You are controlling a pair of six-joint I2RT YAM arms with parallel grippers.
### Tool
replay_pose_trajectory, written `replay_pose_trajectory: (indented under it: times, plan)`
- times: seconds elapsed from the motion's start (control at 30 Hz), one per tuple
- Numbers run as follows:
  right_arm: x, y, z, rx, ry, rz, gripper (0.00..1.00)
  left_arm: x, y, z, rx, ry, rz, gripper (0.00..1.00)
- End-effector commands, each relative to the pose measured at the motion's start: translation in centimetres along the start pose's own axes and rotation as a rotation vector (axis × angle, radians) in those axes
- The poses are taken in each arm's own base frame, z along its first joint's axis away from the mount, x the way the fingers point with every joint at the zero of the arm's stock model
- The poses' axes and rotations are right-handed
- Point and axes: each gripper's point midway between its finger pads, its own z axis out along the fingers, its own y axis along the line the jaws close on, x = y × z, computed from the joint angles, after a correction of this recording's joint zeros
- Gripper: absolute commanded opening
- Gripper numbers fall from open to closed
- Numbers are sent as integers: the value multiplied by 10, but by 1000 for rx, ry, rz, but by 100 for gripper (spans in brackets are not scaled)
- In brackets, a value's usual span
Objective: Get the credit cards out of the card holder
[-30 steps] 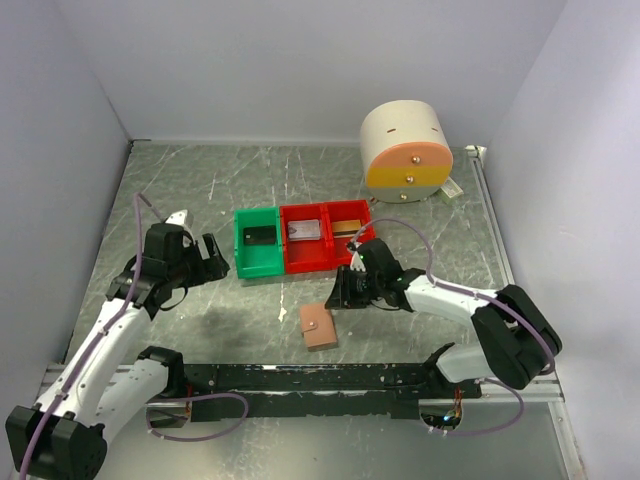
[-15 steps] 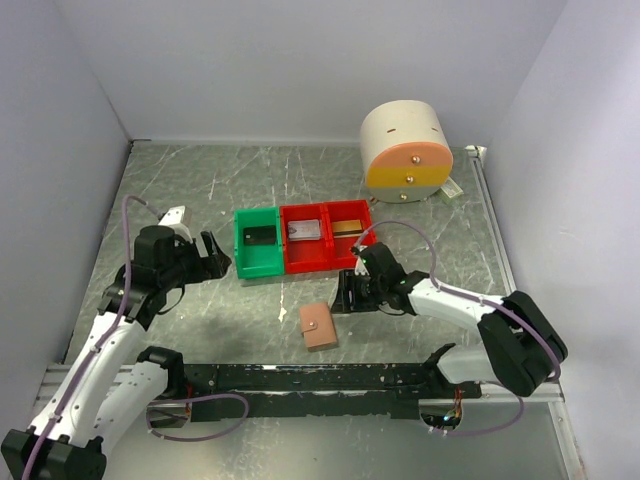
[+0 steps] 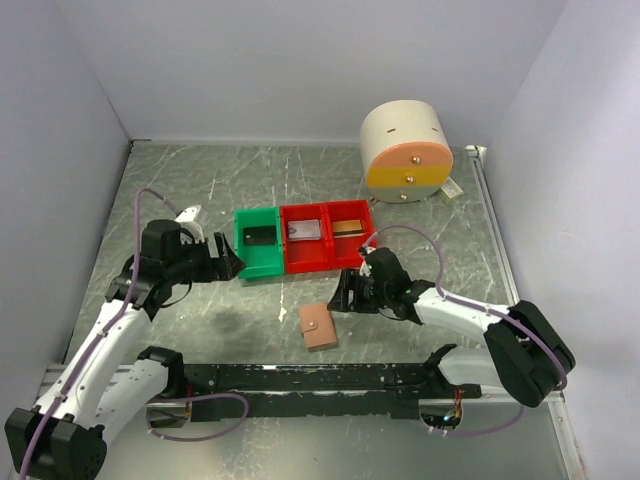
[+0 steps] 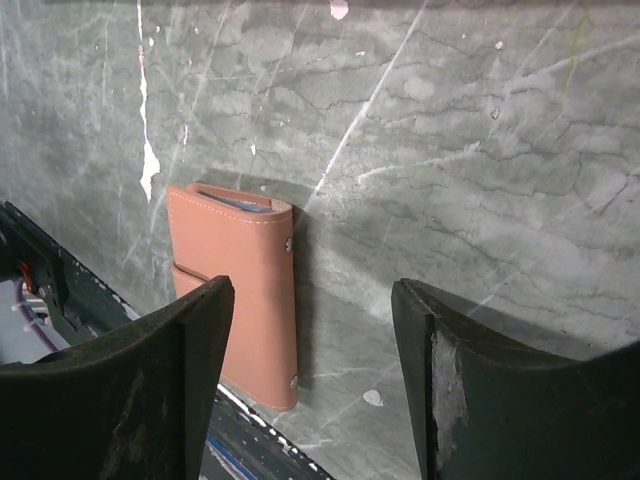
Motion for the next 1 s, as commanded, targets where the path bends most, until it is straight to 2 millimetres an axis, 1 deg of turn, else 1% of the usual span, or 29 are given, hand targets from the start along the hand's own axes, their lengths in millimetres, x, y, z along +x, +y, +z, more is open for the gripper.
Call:
replay_pose_trajectory:
  times: [0.0,0.03,0.07,0.13,0.2,0.3,0.37,0.47,0.5,0.53,0.57,0.7,0.77,0.83,0.9,0.97]
  plan:
    - [3,1,0,-24,-18,4,65,-6,-43,4,226,-9,22,99]
    - [6,1,1,-31,-11,4,64,2,-52,9,260,7,7,92]
    - [9,2,3,-44,1,4,63,12,-60,14,274,26,-1,90]
    - [12,8,5,-88,17,3,61,34,-83,23,296,65,14,90]
    - [15,7,7,-89,29,4,59,56,-101,31,289,100,33,89]
    - [20,3,6,-80,43,3,57,82,-118,40,240,137,12,80]
    - [24,4,4,-94,38,26,56,94,-132,45,206,125,30,79]
    - [32,6,0,-131,31,73,53,111,-144,56,111,153,69,77]
    - [34,7,-1,-141,29,88,52,116,-148,60,80,163,86,77]
    - [36,8,-2,-156,26,98,48,122,-152,66,46,176,106,76]
    - [38,9,-3,-167,23,108,47,128,-161,72,20,187,127,77]
    - [44,7,-7,-181,18,131,44,143,-170,88,-97,203,185,73]
    - [46,6,-8,-181,21,126,43,149,-175,95,-110,216,196,72]
    - [48,5,-9,-178,28,126,43,154,-173,101,-142,227,198,70]
    - [51,5,-9,-181,35,133,42,157,-168,100,-192,229,194,69]
    - [51,6,-9,-185,44,137,41,158,-167,96,-204,223,185,69]
